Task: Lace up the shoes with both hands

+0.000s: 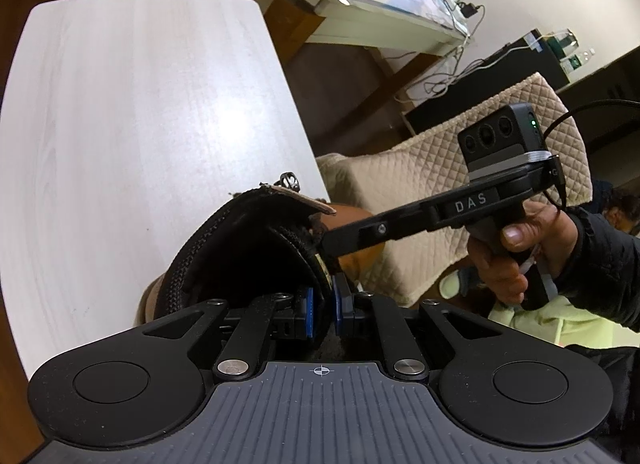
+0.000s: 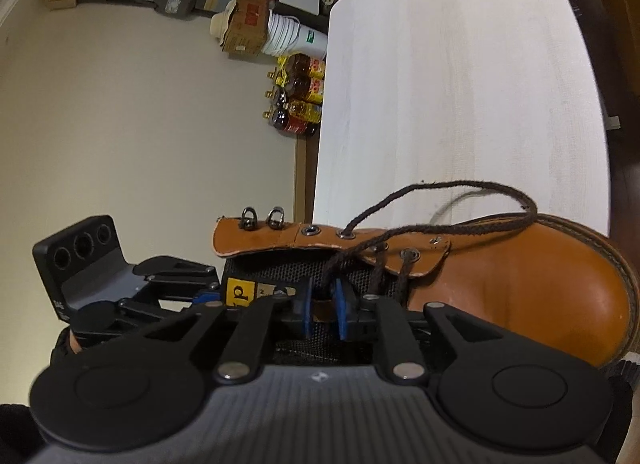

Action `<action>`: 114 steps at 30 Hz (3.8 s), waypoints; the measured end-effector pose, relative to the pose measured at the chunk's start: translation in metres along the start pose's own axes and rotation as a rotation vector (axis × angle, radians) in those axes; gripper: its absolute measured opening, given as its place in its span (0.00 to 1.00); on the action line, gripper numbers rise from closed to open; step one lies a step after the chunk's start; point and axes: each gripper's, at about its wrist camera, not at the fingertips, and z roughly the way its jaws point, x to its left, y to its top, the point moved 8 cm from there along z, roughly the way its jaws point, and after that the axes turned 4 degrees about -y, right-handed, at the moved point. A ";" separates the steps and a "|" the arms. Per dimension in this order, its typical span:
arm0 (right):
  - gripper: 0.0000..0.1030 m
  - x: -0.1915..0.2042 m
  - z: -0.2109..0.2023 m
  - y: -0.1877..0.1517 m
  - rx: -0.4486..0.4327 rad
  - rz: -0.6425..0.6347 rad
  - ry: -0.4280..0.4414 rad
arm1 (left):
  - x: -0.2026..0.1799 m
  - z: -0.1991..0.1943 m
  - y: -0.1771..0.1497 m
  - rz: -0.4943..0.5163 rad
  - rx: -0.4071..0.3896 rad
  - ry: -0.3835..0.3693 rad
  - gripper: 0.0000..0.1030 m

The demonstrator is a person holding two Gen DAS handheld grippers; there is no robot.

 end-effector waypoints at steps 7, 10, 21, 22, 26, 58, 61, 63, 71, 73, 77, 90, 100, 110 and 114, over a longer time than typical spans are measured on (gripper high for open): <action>0.04 0.003 0.004 0.002 -0.005 -0.022 -0.015 | -0.001 0.001 0.000 0.006 0.000 0.005 0.10; 0.08 0.003 0.003 -0.003 0.024 -0.048 -0.035 | 0.001 0.001 0.000 -0.002 -0.009 0.004 0.10; 0.12 0.013 -0.009 -0.029 0.037 -0.133 -0.103 | 0.001 0.001 0.001 -0.001 -0.015 0.001 0.10; 0.13 0.014 -0.006 -0.030 0.038 -0.143 -0.109 | 0.001 0.001 0.001 -0.001 -0.015 0.001 0.10; 0.13 0.017 0.000 -0.031 0.037 -0.183 -0.144 | 0.001 0.001 0.001 0.008 -0.013 0.010 0.10; 0.13 0.016 -0.005 -0.031 0.064 -0.142 -0.132 | 0.006 0.015 0.005 -0.049 -0.008 -0.045 0.10; 0.13 0.017 -0.004 -0.030 0.051 -0.155 -0.141 | 0.007 0.016 0.004 -0.057 -0.003 -0.060 0.09; 0.13 0.017 -0.003 -0.030 0.051 -0.168 -0.147 | 0.008 0.016 0.003 -0.054 -0.001 -0.066 0.09; 0.01 0.020 0.001 -0.029 0.056 -0.236 -0.148 | 0.010 0.015 0.004 -0.053 0.000 -0.069 0.09; 0.01 0.023 -0.004 -0.032 0.078 -0.240 -0.135 | 0.013 0.015 0.003 -0.059 0.000 -0.068 0.09; 0.01 0.024 -0.017 -0.037 0.121 -0.202 -0.109 | 0.015 0.015 0.003 -0.072 -0.007 -0.078 0.10; 0.13 0.025 -0.005 -0.030 0.056 -0.178 -0.188 | 0.018 0.020 0.004 -0.118 -0.005 -0.122 0.08; 0.01 0.029 -0.014 -0.034 0.059 -0.195 -0.179 | 0.020 0.017 0.004 -0.115 0.007 -0.145 0.10; 0.08 0.027 -0.025 -0.036 0.090 -0.182 -0.193 | 0.021 0.022 0.002 -0.119 0.033 -0.151 0.10; 0.10 0.029 -0.024 -0.038 0.071 -0.210 -0.203 | 0.028 0.022 0.003 -0.264 -0.001 -0.233 0.09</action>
